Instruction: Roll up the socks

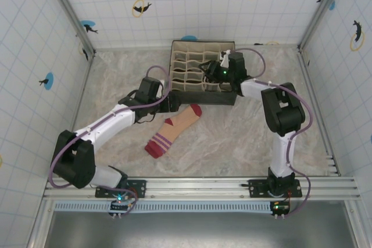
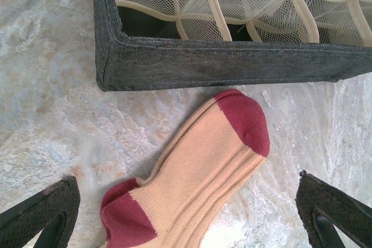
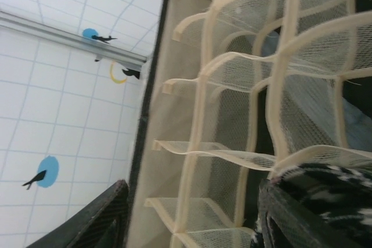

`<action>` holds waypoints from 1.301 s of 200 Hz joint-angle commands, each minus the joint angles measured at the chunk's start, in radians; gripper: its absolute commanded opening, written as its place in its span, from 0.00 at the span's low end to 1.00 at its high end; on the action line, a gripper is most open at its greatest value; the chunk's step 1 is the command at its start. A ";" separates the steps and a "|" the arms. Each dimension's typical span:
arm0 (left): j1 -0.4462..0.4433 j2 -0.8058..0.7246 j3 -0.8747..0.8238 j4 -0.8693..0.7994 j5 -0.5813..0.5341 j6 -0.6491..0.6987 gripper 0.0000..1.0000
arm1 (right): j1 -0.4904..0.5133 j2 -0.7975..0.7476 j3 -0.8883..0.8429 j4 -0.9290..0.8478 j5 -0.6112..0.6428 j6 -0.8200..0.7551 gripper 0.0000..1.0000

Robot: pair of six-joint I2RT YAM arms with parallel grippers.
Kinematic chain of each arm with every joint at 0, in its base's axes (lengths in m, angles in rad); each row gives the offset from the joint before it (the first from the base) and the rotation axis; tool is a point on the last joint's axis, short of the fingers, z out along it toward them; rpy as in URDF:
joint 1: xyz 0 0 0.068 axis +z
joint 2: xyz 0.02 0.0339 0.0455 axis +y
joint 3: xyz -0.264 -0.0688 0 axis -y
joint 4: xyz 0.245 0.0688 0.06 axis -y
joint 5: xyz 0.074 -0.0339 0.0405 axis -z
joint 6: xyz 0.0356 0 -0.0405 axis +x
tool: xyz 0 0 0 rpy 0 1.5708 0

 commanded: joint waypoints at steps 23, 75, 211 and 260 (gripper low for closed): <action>0.005 0.069 -0.002 -0.016 0.061 0.060 0.97 | -0.006 -0.186 0.007 -0.061 -0.045 -0.107 0.68; 0.006 0.143 -0.024 0.067 0.170 0.080 0.95 | 0.011 -0.386 -0.112 -0.274 0.088 -0.281 0.73; -0.112 0.276 -0.100 0.257 0.239 0.005 0.92 | 0.102 -0.945 -0.626 -0.628 0.503 -0.373 0.80; -0.164 0.337 -0.072 0.360 0.250 -0.097 0.92 | 0.158 -1.038 -0.759 -0.646 0.560 -0.317 0.73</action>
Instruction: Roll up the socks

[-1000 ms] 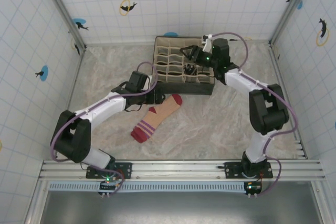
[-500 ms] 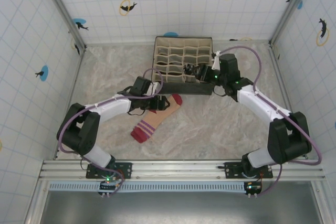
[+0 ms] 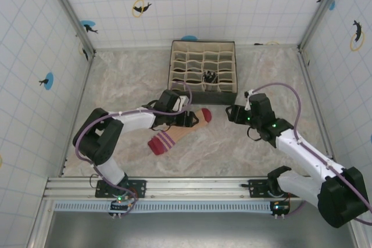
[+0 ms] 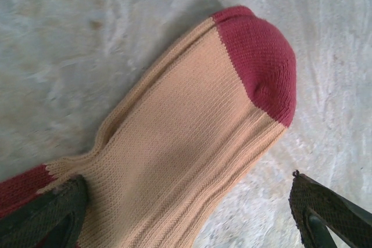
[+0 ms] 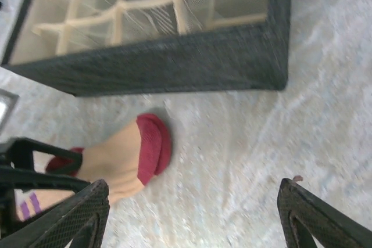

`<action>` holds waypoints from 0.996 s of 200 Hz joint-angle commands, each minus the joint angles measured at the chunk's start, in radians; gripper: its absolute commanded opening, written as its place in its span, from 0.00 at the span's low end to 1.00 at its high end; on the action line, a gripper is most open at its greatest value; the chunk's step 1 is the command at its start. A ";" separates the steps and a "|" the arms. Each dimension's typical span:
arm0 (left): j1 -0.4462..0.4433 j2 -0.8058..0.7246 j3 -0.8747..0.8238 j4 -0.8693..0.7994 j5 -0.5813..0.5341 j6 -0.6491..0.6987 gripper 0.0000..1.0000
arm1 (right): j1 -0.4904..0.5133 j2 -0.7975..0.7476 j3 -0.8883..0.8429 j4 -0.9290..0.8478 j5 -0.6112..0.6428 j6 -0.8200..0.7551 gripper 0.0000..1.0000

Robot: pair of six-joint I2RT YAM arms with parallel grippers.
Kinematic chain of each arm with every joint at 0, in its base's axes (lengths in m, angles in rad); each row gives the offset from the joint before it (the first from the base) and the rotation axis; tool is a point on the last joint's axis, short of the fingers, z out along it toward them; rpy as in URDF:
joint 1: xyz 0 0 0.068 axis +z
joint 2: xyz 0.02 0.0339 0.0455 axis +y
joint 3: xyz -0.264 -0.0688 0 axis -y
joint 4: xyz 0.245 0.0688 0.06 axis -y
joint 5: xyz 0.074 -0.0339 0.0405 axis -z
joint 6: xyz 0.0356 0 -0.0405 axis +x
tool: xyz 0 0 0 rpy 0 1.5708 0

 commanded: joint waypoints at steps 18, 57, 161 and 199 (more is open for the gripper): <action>-0.041 0.074 0.040 0.070 0.018 -0.116 0.92 | 0.063 -0.048 -0.090 0.005 0.082 0.067 0.70; -0.073 0.145 0.127 0.103 0.022 -0.177 0.92 | 0.089 -0.051 -0.170 0.083 0.095 0.129 0.64; -0.049 -0.018 0.223 -0.258 -0.069 -0.071 0.95 | 0.186 -0.050 -0.206 0.135 0.155 0.127 0.68; 0.073 -0.185 0.082 -0.367 -0.040 -0.040 0.95 | 0.311 -0.008 -0.168 0.117 0.261 0.060 0.72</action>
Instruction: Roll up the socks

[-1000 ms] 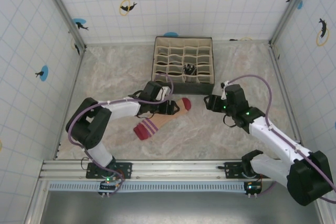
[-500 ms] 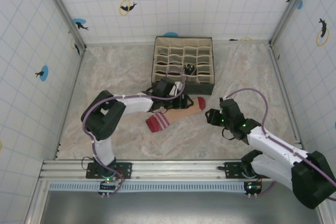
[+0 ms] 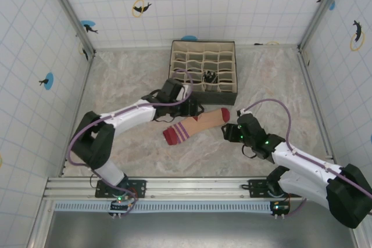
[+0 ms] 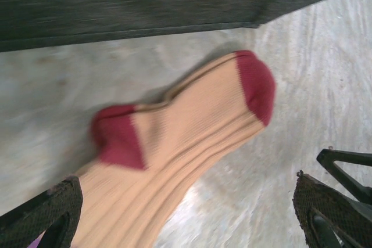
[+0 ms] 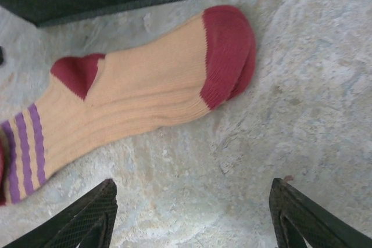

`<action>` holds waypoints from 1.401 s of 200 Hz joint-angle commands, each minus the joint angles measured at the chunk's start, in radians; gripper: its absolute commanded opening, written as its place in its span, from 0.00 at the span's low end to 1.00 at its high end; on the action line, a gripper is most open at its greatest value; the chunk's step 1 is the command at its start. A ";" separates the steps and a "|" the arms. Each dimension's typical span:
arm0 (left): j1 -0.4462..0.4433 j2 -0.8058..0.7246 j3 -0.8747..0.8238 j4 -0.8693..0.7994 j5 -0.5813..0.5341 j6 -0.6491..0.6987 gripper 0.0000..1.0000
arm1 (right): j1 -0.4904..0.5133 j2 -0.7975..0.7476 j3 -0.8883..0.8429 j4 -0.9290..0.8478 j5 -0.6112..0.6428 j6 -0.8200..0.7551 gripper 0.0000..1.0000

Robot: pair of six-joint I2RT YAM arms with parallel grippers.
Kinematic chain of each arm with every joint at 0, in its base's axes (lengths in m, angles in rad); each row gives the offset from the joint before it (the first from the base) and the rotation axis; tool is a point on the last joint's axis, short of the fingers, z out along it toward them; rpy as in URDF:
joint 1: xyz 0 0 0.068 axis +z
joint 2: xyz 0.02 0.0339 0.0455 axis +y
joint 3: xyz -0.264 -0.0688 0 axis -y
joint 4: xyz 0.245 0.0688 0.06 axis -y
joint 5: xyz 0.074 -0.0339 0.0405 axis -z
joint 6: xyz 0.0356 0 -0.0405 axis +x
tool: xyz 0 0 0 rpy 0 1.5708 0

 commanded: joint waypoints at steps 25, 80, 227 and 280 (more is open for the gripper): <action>0.157 -0.170 -0.171 -0.150 0.087 0.030 0.93 | 0.144 0.070 0.044 0.018 0.170 -0.084 0.72; 0.196 -0.225 -0.299 -0.180 0.123 -0.019 0.82 | 0.204 0.146 0.078 0.028 0.208 -0.084 0.71; 0.216 -0.205 -0.430 -0.041 0.082 -0.073 0.44 | 0.386 0.210 0.056 0.131 0.283 -0.171 0.68; 0.217 -0.159 -0.423 -0.002 0.095 -0.090 0.16 | 0.474 0.189 0.007 0.223 0.333 -0.219 0.66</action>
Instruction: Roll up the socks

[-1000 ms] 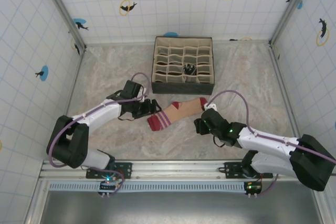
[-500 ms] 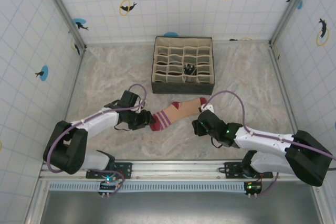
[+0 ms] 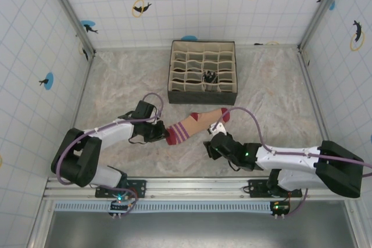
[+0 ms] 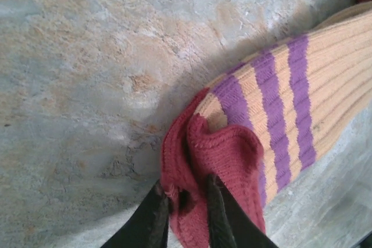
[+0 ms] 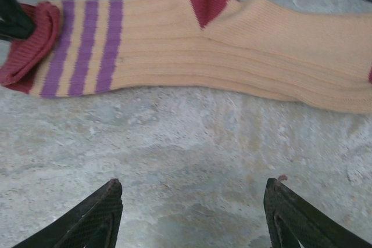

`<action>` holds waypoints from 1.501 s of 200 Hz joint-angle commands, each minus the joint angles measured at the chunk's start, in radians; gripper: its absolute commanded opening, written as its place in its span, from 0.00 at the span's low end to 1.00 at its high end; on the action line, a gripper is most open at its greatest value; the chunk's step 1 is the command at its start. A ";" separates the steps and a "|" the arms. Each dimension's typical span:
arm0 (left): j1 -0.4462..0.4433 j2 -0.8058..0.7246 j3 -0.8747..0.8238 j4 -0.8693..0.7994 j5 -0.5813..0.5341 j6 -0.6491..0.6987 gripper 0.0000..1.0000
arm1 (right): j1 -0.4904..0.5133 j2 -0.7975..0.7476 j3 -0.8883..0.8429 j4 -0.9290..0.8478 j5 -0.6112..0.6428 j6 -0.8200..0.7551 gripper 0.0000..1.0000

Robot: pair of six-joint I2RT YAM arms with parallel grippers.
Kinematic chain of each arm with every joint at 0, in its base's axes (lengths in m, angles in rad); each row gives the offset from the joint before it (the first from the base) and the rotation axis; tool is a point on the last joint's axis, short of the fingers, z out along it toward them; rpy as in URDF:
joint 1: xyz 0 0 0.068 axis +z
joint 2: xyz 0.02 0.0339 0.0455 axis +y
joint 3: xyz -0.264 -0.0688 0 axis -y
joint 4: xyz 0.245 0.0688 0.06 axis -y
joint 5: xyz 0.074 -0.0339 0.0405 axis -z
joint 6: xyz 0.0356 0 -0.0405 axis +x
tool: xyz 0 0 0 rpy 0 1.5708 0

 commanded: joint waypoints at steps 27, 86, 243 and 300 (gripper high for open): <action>0.006 0.013 0.006 0.035 0.007 -0.032 0.04 | 0.064 -0.018 -0.047 0.107 0.067 -0.061 0.66; -0.013 -0.041 -0.008 0.024 0.044 -0.137 0.00 | 0.278 0.054 -0.008 0.167 0.291 -0.268 0.64; -0.191 -0.139 -0.045 0.036 0.006 -0.517 0.00 | 0.352 0.440 0.160 0.426 0.290 -0.461 0.69; -0.195 -0.126 -0.044 0.041 0.006 -0.516 0.00 | 0.266 0.519 0.225 0.436 0.195 -0.389 0.67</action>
